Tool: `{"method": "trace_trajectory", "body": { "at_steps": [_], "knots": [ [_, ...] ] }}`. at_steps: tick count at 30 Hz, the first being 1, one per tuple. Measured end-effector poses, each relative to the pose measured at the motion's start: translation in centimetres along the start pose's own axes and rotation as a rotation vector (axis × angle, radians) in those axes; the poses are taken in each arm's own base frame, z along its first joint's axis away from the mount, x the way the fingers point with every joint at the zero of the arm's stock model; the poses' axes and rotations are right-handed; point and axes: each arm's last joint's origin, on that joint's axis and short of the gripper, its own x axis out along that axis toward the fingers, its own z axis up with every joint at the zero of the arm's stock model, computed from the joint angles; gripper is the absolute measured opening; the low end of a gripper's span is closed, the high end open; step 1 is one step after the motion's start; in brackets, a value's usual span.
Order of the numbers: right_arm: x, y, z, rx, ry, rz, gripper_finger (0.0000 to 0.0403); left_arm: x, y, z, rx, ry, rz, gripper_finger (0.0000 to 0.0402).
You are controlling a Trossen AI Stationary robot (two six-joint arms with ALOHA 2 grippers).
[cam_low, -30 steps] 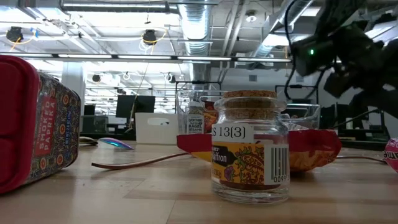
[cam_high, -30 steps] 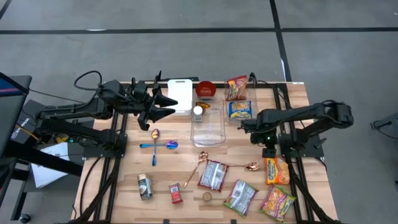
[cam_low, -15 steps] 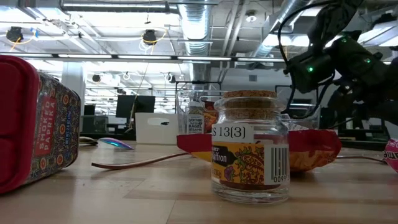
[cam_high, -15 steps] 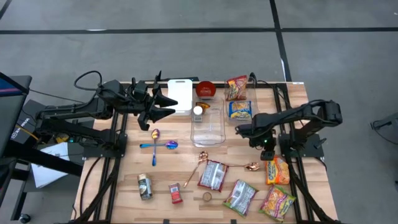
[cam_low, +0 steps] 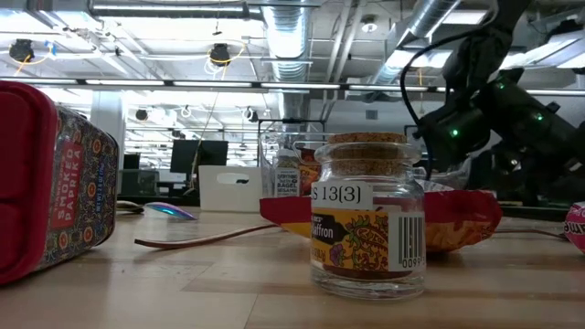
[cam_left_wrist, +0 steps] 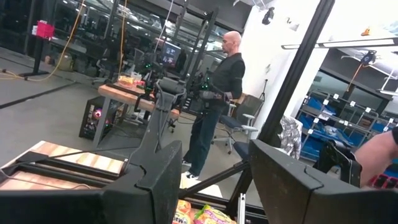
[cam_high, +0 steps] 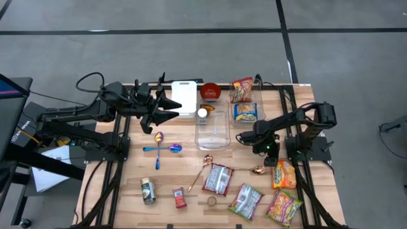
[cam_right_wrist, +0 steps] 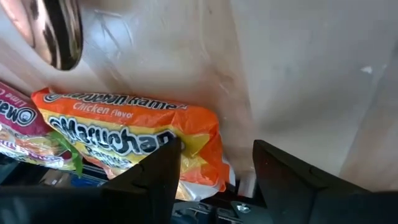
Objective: Pick & Place Food Item
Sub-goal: Put the orange noodle pack into the right transparent bin
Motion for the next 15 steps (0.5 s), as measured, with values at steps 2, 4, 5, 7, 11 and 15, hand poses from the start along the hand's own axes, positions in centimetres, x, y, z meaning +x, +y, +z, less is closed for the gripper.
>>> {"method": "trace_trajectory", "body": {
  "at_steps": [2,4,5,7,11,15],
  "knots": [
    [0.02,0.01,0.01,-0.003,0.002,0.008,0.0194,0.0,0.0,0.0,0.0,0.0,0.0,0.0182],
    [0.03,0.05,0.03,-0.008,0.001,0.021,0.0194,0.0,0.0,0.0,-0.001,0.0,0.0,0.0182],
    [0.02,0.06,0.04,-0.008,0.0,0.023,0.0194,0.0,0.0,0.0,-0.001,0.0,0.0,0.0182],
    [0.0,0.07,0.02,-0.01,-0.002,0.024,0.0194,0.0,0.0,0.0,-0.001,0.0,0.0,0.0182],
    [0.0,0.08,0.02,-0.011,-0.002,0.028,0.0185,0.0,0.0,0.0,-0.001,0.0,0.0,0.0182],
    [0.01,0.09,0.01,-0.011,-0.001,0.034,0.0148,0.0,0.0,0.0,-0.001,0.0,0.0,0.0182]
  ]
}}
